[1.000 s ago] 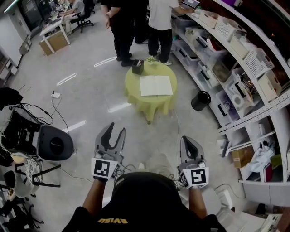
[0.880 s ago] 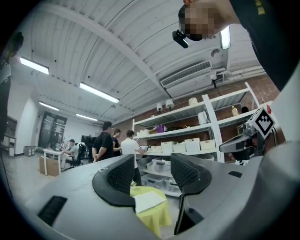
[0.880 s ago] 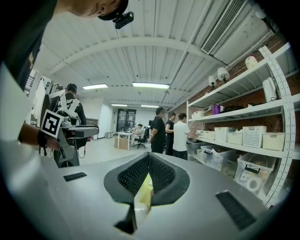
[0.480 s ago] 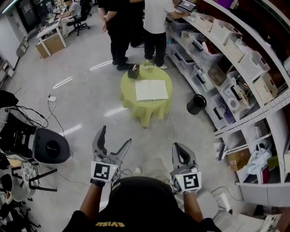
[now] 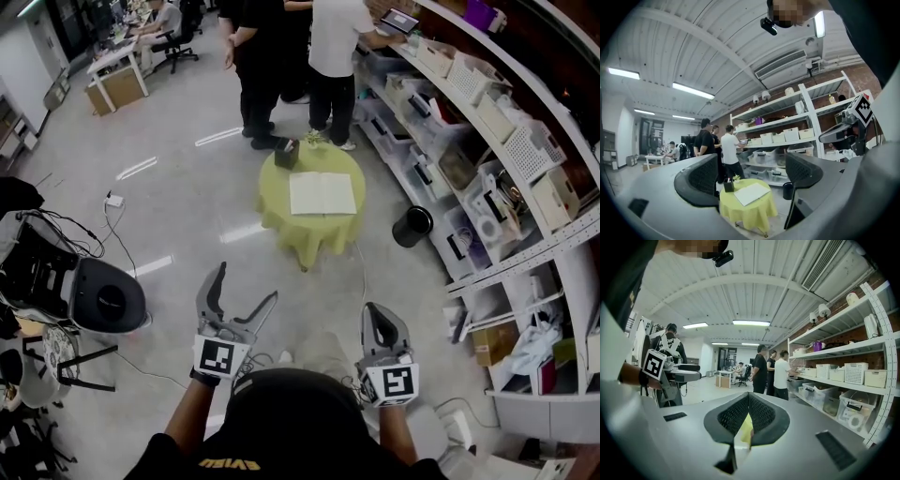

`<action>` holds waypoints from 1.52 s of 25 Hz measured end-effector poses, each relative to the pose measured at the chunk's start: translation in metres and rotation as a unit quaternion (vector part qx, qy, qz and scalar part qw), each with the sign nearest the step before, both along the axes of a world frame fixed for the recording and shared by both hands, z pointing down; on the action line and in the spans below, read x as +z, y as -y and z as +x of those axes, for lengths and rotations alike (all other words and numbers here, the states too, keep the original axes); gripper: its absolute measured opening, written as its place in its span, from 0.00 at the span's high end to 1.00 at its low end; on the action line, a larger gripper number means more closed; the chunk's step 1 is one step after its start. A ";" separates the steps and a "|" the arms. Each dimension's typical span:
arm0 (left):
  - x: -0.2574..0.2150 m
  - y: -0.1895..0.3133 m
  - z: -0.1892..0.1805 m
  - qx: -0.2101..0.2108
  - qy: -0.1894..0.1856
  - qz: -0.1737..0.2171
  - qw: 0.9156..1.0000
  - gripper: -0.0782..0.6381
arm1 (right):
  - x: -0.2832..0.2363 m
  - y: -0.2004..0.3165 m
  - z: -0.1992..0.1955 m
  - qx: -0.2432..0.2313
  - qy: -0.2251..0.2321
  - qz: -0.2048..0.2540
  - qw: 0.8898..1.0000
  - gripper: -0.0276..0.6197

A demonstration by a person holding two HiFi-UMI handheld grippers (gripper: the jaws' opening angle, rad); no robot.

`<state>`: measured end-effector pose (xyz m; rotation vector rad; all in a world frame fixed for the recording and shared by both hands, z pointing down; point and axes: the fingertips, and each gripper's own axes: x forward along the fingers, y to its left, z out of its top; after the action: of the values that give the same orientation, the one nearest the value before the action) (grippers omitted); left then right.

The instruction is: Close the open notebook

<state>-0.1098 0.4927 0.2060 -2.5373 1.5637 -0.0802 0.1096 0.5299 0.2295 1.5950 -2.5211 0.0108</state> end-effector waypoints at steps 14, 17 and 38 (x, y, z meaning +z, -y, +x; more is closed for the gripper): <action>0.008 0.039 0.013 0.006 0.013 -0.018 1.000 0.27 | -0.004 0.018 0.021 0.030 -0.004 -0.010 1.000 0.95; 0.001 0.058 0.032 0.017 0.012 -0.012 1.000 0.27 | -0.008 0.035 0.040 0.044 0.003 -0.006 0.999 0.95; -0.001 0.187 0.122 0.041 0.063 -0.055 0.996 0.27 | 0.006 0.154 0.162 0.119 0.063 -0.016 0.991 0.95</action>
<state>0.0123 0.3055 0.2050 -2.6190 1.4434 -0.3183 0.2721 0.3763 0.2353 1.9273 -2.3871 0.1850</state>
